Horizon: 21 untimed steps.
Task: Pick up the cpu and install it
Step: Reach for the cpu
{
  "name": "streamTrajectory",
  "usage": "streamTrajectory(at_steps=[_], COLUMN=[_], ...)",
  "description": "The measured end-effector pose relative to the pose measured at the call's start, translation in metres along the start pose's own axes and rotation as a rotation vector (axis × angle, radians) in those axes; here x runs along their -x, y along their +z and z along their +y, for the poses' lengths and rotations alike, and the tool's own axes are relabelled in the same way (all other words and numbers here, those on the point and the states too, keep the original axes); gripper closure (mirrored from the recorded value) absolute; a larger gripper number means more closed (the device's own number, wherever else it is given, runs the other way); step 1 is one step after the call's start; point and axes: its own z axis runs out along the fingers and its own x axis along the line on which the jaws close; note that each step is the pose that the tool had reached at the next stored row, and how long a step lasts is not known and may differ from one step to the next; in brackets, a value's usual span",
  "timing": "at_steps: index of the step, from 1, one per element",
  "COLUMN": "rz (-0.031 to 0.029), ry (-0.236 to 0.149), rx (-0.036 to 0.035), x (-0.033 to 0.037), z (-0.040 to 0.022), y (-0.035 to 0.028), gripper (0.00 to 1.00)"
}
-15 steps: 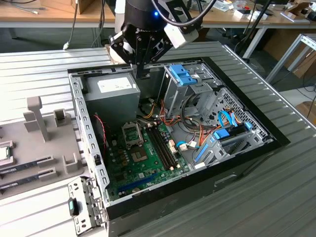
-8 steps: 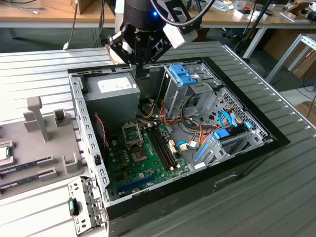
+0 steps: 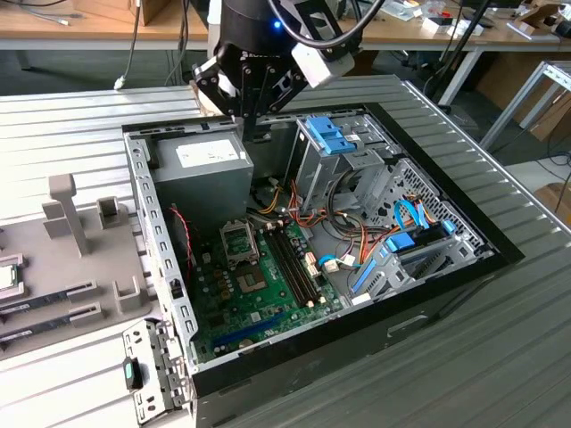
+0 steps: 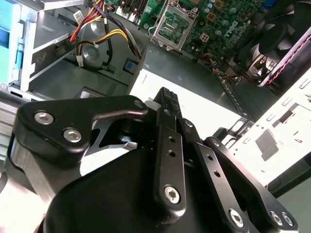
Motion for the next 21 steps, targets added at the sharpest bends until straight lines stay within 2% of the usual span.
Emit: streamTrajectory(at_steps=[21], rz=[0.0], ry=[0.0], rx=[0.0], x=[-0.0078], z=[-0.0006], y=[-0.0002], gripper=[0.89])
